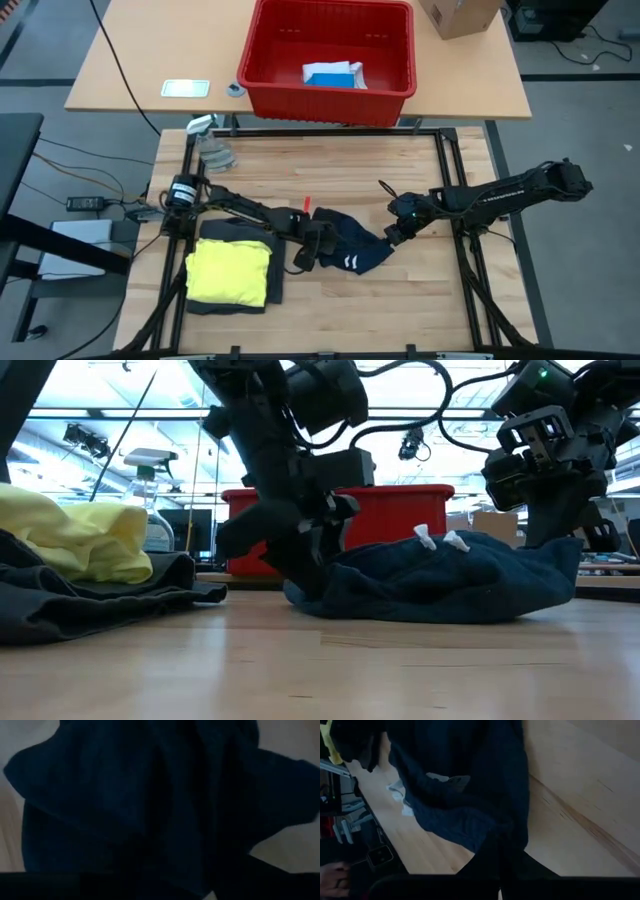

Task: Fold Laundry from Bin
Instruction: Fold the dark blue short

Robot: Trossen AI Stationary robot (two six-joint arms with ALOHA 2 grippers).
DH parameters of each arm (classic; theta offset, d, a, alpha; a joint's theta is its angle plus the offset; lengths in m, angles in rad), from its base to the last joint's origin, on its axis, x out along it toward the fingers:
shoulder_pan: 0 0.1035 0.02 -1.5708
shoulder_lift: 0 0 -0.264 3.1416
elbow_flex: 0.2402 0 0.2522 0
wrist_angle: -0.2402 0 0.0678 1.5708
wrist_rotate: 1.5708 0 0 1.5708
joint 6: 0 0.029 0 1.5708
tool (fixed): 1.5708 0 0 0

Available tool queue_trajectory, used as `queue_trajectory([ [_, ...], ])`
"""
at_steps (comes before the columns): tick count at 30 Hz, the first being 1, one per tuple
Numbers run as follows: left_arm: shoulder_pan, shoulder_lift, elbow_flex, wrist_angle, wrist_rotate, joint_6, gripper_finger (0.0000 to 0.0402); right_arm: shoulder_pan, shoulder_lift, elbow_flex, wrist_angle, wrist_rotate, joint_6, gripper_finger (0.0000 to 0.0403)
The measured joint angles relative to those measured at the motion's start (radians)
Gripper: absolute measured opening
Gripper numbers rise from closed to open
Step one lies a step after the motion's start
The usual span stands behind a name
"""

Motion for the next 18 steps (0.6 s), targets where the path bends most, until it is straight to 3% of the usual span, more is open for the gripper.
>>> queue_trajectory([
  [6,-0.016,-0.036,0.004,-0.053,-0.013,-0.016,0.0068,0.0,-0.009,0.0,0.025,0.012,-0.009,0.0],
  [8,-0.016,-0.061,0.027,-0.175,-0.022,-0.054,0.0024,0.004,-0.036,0.031,0.008,0.03,-0.035,0.0],
  [13,0.009,-0.177,0.176,-0.487,-0.006,-0.18,0.0015,0.034,-0.142,0.219,-0.156,0.184,-0.189,0.0],
  [16,0.035,-0.217,0.312,-0.628,0.106,-0.273,0.0014,0.038,-0.184,0.348,-0.279,0.226,-0.272,0.0],
  [18,0.049,-0.227,0.417,-0.701,0.23,-0.351,0.0014,0.037,-0.197,0.43,-0.345,0.197,-0.306,0.0],
])
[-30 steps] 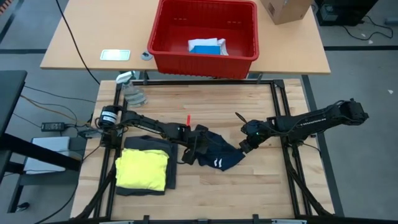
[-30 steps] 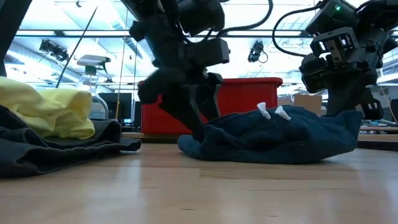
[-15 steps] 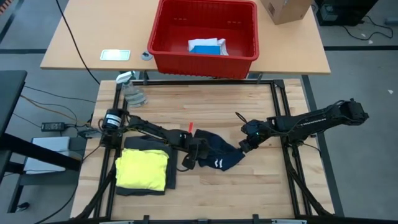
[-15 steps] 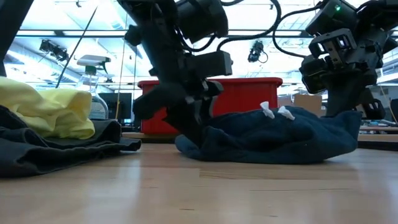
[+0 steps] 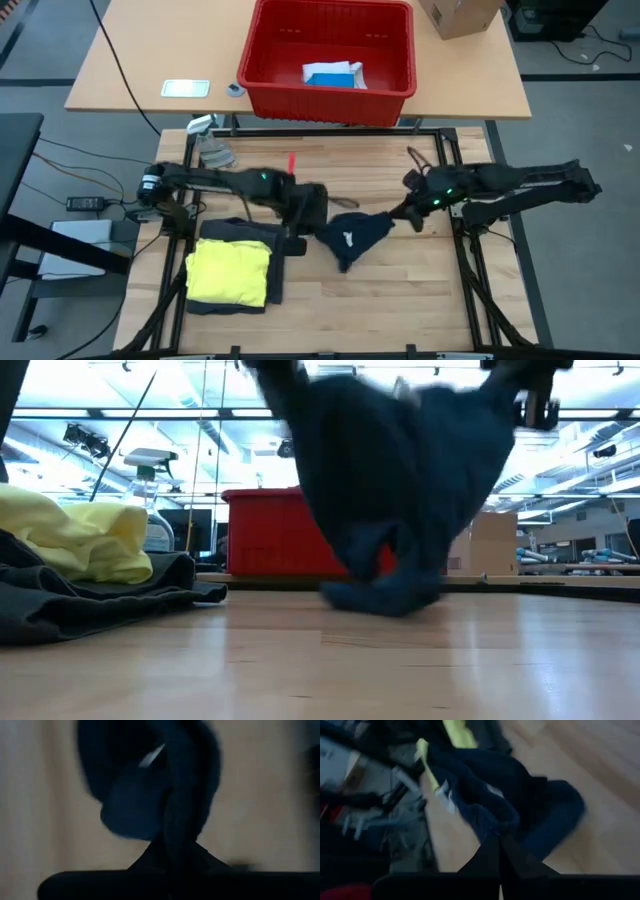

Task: Fold Laundry from Bin
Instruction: Fold the dark blue short

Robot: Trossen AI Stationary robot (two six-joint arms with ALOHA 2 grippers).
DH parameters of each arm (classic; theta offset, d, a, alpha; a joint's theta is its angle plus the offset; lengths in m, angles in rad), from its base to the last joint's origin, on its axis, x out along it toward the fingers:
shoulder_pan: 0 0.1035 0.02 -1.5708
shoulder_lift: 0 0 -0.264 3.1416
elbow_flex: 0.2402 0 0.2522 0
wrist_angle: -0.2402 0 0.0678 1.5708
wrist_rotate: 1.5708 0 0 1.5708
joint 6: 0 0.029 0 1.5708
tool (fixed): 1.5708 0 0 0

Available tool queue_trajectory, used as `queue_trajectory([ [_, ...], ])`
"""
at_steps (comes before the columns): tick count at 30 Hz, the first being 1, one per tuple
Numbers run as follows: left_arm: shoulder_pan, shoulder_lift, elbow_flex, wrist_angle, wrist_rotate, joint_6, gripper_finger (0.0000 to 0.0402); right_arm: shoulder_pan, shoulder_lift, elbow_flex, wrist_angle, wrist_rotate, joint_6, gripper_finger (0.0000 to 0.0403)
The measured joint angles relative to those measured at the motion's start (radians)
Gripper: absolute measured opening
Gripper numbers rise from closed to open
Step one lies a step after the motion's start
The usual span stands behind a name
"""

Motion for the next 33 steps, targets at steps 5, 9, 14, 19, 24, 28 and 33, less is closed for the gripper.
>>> queue_trajectory([
  [5,0.001,-0.002,0.216,-0.007,0.325,-0.171,0.0013,0.038,-0.009,0.198,-0.124,-0.191,-0.019,0.0],
  [9,-0.026,-0.003,0.293,0.035,0.346,-0.206,0.0013,0.089,-0.009,0.343,-0.225,-0.191,-0.095,0.0],
  [14,-0.041,0.01,0.238,0.05,0.264,-0.281,0.0012,0.028,0.01,0.365,-0.341,-0.099,-0.266,0.0],
  [19,-0.023,0.051,0.024,0.113,0.137,-0.475,0.0013,-0.144,0.096,0.221,-0.348,-0.01,-0.41,0.0001],
  [24,0.07,0.048,-0.223,0.234,0.0,-0.622,0.0038,-0.346,0.231,0.048,-0.14,0.227,-0.456,0.0032],
  [28,0.148,0.049,-0.366,0.296,0.008,-0.705,0.0061,-0.458,0.319,0.011,-0.045,0.148,-0.479,0.0094],
  [33,0.225,0.049,-0.453,0.294,0.006,-0.735,0.0083,-0.473,0.36,0.011,-0.045,0.08,-0.347,0.0169],
])
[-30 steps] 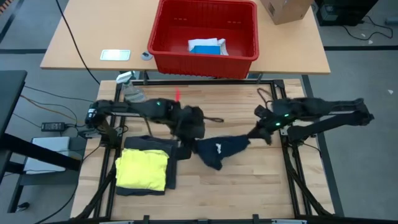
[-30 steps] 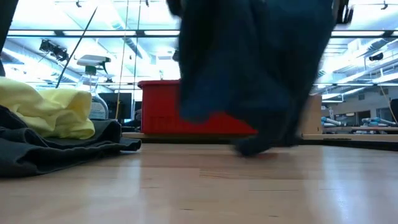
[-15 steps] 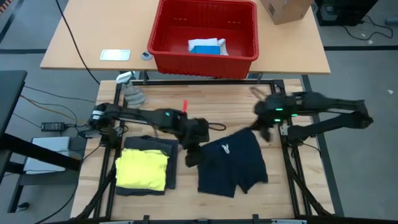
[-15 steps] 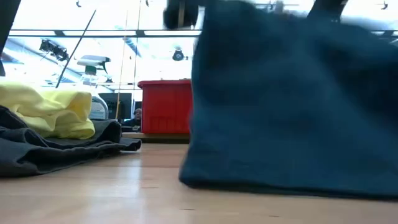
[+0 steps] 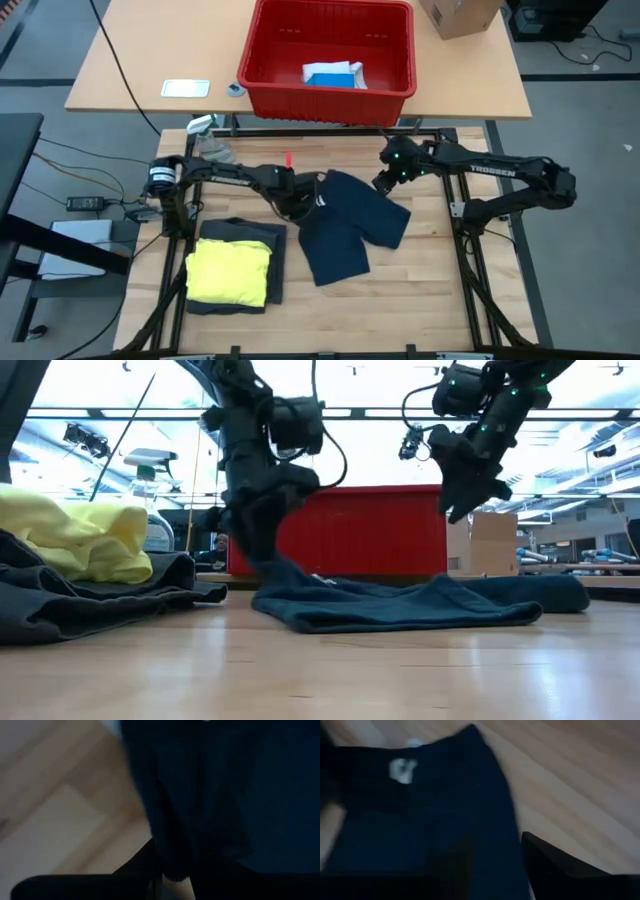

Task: Fold Laundry from Bin
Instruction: Fold the dark blue short

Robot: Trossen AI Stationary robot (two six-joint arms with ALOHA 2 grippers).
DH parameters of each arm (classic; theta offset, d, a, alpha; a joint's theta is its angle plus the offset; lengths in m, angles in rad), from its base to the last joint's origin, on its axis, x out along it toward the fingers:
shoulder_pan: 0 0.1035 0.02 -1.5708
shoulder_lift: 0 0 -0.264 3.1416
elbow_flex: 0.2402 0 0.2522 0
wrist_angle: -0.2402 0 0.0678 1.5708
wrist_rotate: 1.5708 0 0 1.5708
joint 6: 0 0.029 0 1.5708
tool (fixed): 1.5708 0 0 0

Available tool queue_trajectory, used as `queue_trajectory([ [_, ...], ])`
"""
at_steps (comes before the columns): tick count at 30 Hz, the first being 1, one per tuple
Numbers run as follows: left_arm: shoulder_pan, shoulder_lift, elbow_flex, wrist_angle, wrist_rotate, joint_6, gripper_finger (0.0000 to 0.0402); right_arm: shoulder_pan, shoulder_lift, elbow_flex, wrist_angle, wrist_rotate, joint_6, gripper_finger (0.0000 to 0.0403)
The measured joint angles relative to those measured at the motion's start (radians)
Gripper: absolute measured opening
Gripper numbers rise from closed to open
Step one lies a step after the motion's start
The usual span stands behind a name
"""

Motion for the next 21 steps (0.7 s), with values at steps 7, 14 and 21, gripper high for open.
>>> queue_trajectory([
  [7,0.046,-0.001,-0.005,-0.038,-0.012,0.008,0.0097,0.212,0.032,0.0,0.199,-0.091,0.068,0.0175],
  [14,0.063,-0.004,-0.005,-0.034,-0.056,0.08,0.0098,0.447,0.25,0.0,0.457,-0.061,0.102,0.0143],
  [21,0.084,-0.013,-0.003,-0.034,-0.06,0.122,0.0098,0.608,0.496,0.0,0.703,0.009,0.206,0.0113],
])
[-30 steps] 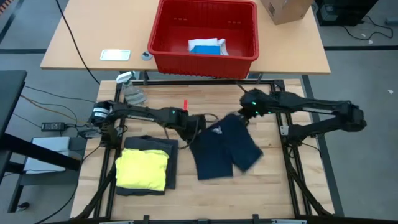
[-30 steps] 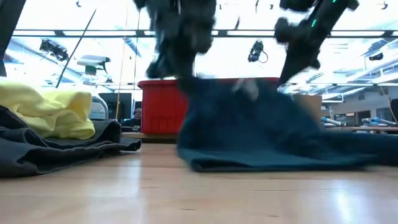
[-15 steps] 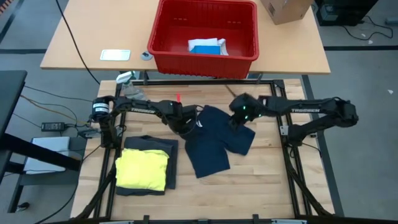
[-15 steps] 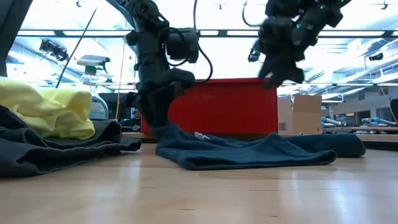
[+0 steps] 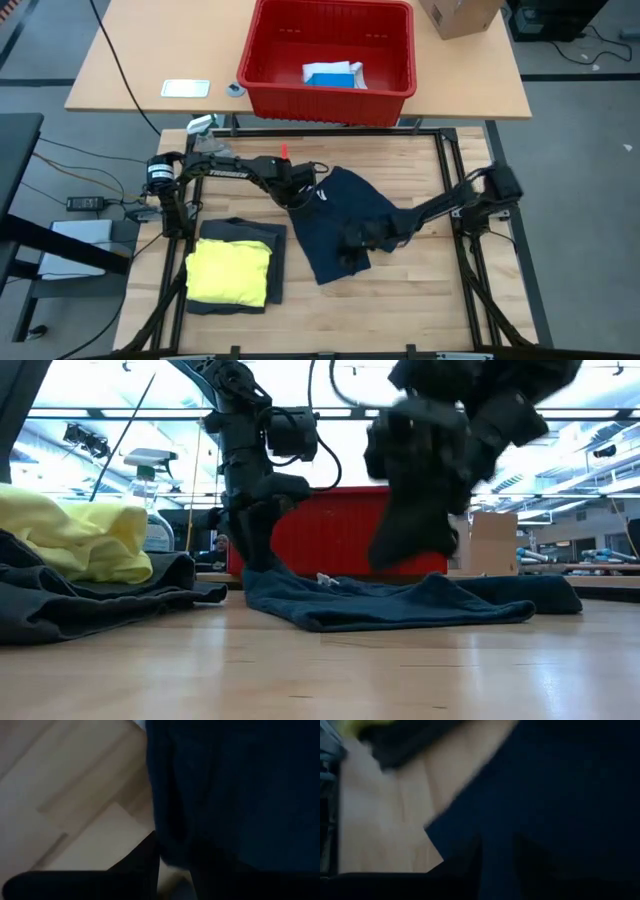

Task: Fold Laundry from Bin
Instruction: Fold the dark blue short

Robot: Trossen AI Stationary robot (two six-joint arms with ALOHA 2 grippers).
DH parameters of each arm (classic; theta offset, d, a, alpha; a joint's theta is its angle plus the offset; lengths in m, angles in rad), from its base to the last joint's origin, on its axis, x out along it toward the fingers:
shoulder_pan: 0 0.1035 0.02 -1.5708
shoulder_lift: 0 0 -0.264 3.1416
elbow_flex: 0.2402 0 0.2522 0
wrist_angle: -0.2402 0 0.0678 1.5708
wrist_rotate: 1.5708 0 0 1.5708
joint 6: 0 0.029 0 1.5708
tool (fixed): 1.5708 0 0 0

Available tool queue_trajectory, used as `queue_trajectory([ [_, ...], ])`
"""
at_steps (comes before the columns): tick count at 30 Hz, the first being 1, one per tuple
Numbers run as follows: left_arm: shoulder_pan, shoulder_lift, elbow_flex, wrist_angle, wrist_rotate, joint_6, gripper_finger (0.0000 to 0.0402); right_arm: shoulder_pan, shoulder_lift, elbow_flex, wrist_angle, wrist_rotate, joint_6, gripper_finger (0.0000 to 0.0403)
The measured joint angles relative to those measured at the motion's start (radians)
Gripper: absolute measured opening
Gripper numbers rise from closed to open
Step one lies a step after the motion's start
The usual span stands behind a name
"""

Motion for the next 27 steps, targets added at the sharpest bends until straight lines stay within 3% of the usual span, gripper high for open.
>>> queue_trajectory([
  [6,0.013,-0.013,0.001,-0.09,0.044,0.134,0.0098,0.096,0.107,0.004,-0.021,0.056,0.234,0.0095],
  [12,-0.03,-0.032,0.001,-0.203,0.057,0.313,0.0098,0.238,0.028,0.0,-0.184,0.052,0.501,0.0082],
  [15,-0.106,-0.052,0.0,-0.166,0.086,0.375,0.0098,0.324,-0.042,-0.001,-0.329,0.082,0.617,0.0081],
  [20,-0.309,-0.075,0.0,0.072,0.113,0.5,0.0098,0.451,-0.152,-0.001,-0.485,0.172,0.813,0.0083],
  [24,-0.458,-0.066,0.0,0.196,0.084,0.698,0.0098,0.544,-0.202,0.0,-0.453,0.27,0.935,0.0085],
  [27,-0.532,-0.061,-0.001,0.188,0.002,0.866,0.01,0.599,-0.186,0.014,-0.357,0.291,0.915,0.0091],
])
